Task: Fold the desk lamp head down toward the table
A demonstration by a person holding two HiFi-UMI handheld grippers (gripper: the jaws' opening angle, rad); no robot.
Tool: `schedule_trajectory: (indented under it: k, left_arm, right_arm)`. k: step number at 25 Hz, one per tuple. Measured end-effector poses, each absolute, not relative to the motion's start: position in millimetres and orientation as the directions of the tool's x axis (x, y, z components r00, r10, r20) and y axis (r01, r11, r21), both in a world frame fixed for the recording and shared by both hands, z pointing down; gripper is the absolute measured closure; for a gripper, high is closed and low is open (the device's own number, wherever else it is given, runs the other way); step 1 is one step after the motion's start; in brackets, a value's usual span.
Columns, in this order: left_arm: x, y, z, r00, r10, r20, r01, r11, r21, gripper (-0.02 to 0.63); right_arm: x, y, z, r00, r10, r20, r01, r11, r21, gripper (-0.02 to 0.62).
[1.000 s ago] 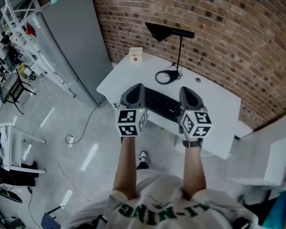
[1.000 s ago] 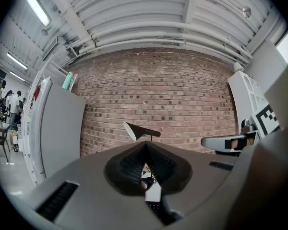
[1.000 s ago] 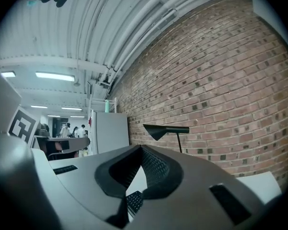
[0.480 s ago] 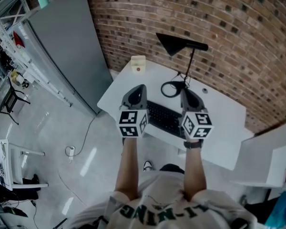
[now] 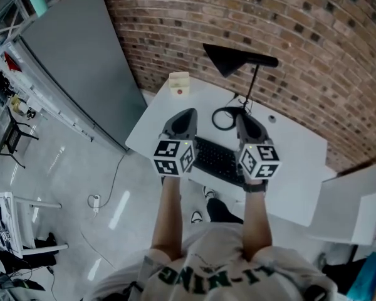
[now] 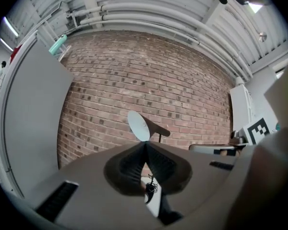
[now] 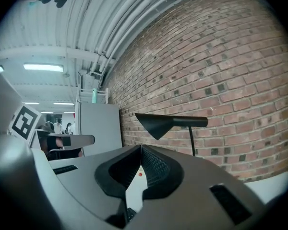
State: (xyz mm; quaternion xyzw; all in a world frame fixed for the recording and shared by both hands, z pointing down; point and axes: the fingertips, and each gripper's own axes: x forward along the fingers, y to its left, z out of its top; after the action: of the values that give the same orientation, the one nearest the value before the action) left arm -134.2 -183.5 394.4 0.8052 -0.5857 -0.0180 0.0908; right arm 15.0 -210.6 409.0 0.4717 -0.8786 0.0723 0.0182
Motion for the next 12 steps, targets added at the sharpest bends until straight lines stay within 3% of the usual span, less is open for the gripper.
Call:
schedule_trajectory:
  k: [12]
  left_arm:
    - [-140, -272, 359, 0.377, -0.925, 0.047, -0.912, -0.362, 0.194, 0.612]
  right_arm:
    - [4, -290, 390, -0.606, -0.794, 0.056, -0.793, 0.598, -0.117, 0.592]
